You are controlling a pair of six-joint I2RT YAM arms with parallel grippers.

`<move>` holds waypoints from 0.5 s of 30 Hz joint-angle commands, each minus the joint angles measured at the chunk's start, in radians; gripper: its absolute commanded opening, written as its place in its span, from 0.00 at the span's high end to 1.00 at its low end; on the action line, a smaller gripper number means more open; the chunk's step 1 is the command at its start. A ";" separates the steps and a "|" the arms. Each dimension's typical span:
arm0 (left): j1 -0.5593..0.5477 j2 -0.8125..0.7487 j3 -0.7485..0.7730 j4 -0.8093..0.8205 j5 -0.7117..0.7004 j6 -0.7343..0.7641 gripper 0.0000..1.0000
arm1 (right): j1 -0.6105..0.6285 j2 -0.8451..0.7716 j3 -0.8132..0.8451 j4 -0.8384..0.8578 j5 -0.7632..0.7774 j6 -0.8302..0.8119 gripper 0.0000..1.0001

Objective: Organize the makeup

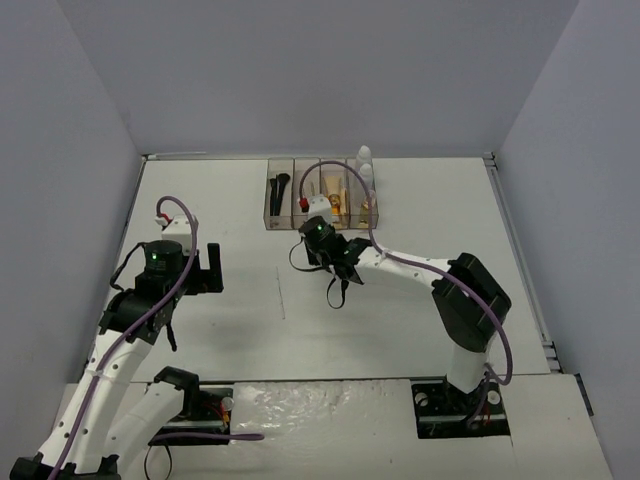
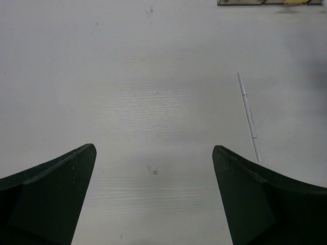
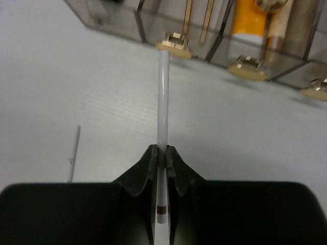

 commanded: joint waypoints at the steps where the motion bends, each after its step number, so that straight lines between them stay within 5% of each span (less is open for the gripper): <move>1: 0.007 0.007 0.025 0.033 -0.005 -0.011 0.03 | -0.089 0.027 0.232 0.022 0.027 0.017 1.00; 15: 0.007 0.012 0.024 0.034 0.003 -0.021 0.03 | -0.244 0.468 0.779 0.028 -0.155 0.056 0.99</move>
